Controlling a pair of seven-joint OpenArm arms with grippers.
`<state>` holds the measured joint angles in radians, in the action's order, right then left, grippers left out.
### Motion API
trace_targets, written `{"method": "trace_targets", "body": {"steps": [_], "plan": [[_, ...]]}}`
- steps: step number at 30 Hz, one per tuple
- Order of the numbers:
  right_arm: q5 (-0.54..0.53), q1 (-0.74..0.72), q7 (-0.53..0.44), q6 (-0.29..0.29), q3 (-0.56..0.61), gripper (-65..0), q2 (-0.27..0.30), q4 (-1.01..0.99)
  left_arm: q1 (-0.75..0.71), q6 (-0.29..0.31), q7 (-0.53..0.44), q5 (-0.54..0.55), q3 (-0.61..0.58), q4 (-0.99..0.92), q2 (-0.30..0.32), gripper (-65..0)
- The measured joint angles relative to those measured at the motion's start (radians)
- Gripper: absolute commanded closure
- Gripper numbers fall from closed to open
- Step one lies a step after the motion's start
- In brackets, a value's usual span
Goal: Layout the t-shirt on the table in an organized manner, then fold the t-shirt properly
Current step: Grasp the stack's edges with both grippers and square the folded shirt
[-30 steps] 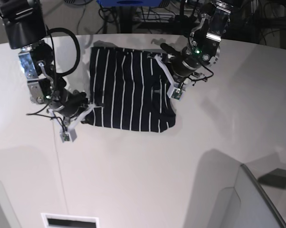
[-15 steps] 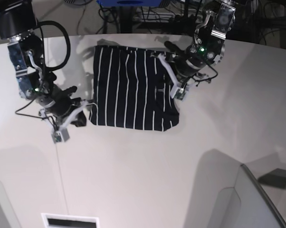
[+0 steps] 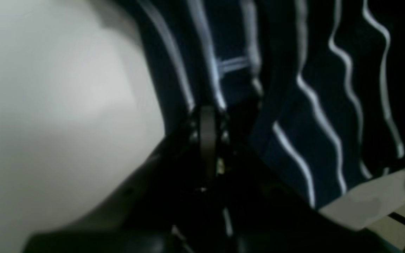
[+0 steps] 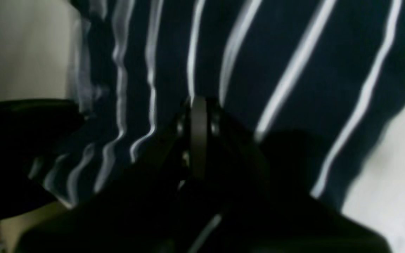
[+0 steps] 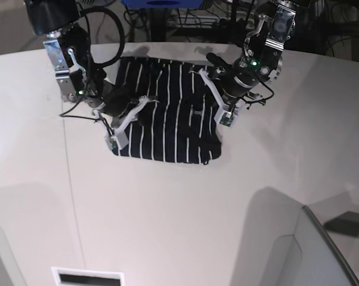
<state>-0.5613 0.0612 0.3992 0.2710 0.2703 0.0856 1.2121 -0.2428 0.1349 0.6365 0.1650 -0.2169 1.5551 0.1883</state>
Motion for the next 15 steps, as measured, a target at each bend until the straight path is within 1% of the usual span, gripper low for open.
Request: {"method": "trace_targets", "body": {"steps": [2,3,6,7,8,10,12,13,15], "plan": [[-0.016,-0.005,-0.008,0.010,0.002,-0.6,0.014,-0.016,0.005,0.003,-0.004,0.000,0.000,-0.038,0.000,0.0],[-0.014,-0.005,-0.007,0.006,0.002,-0.6,0.017,-0.007,0.004,0.003,-0.018,0.000,0.000,-0.052,0.000,0.0],[0.012,0.026,0.024,-0.020,0.002,-0.6,0.025,0.085,0.007,0.003,-0.019,0.006,0.000,-0.058,-0.003,0.0],[0.017,0.041,0.055,-0.031,0.002,-0.6,0.029,0.132,0.007,0.003,-0.015,0.008,0.001,-0.051,-0.002,0.0],[0.026,0.059,0.094,-0.033,0.000,-0.6,0.033,0.190,0.001,0.003,-0.003,0.007,0.003,-0.033,-0.001,0.0],[0.027,0.092,0.130,-0.037,-0.003,-0.6,0.036,0.314,-0.013,-0.001,0.012,0.003,0.004,0.030,0.002,0.0],[0.006,0.118,0.155,-0.013,-0.037,-0.6,0.028,0.436,-0.020,0.000,0.007,0.008,0.006,0.113,0.002,0.0],[0.010,0.134,0.175,-0.018,-0.059,-0.6,0.021,0.493,-0.029,0.000,0.005,0.011,0.017,0.157,-0.002,0.0],[0.005,0.157,0.171,-0.019,-0.101,-1.2,0.027,0.568,-0.065,0.010,-0.012,0.021,0.069,0.241,-0.013,0.0]]}}
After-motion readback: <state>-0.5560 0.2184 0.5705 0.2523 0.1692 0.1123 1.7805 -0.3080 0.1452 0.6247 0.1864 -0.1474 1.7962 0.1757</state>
